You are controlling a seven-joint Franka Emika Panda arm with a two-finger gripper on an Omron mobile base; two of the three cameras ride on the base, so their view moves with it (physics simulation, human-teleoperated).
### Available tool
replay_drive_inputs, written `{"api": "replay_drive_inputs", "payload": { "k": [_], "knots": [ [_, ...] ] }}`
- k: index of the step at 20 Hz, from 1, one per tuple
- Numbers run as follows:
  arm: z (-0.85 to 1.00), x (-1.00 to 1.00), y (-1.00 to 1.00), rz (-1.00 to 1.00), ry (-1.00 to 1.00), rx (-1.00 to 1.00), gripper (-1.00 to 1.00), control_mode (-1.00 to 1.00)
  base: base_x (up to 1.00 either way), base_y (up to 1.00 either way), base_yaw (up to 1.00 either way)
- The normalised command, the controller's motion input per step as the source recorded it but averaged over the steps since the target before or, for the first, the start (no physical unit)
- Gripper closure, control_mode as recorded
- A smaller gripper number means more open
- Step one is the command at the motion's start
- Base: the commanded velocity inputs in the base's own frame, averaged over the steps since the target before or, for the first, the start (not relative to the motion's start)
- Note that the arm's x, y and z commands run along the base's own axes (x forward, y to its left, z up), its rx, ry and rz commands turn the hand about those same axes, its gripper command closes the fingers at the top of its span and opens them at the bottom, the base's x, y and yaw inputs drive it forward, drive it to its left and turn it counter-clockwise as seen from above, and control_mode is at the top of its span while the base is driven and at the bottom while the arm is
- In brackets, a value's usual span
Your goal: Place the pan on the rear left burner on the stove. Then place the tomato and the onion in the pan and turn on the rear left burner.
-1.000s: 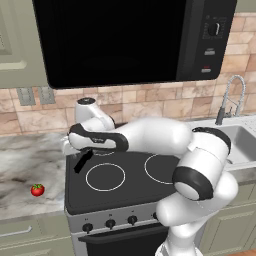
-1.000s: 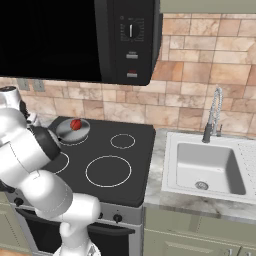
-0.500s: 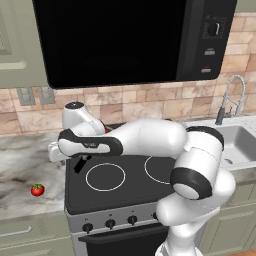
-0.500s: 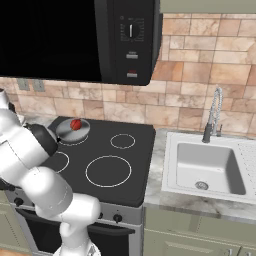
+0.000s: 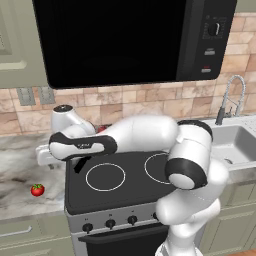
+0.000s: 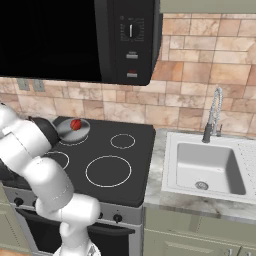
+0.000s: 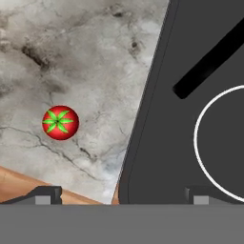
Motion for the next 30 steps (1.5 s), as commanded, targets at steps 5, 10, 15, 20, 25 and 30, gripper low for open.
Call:
{"api": "replay_drive_inputs", "payload": {
  "k": [5, 10, 15, 20, 25, 30],
  "knots": [
    [-0.01, -0.04, 0.35, 0.00, 0.04, 0.00, -1.00, -1.00, 0.00, 0.00, 0.00],
    [-0.14, -0.06, 0.35, 0.00, 0.03, 0.00, -1.00, -1.00, 0.00, 0.00, 0.00],
    [-0.24, 0.00, 0.34, 0.00, 0.00, 0.00, -1.00, -1.00, 0.00, 0.00, 0.00],
    [-0.20, 0.00, 0.29, 0.00, 0.00, 0.00, -1.00, -1.00, 0.00, 0.00, 0.00],
    [-0.11, 0.00, 0.24, 0.00, 0.00, 0.00, -1.00, -1.00, 0.00, 0.00, 0.00],
    [-0.08, 0.00, 0.17, 0.00, 0.00, 0.00, -1.00, -1.00, 0.00, 0.00, 0.00]
  ]
}}
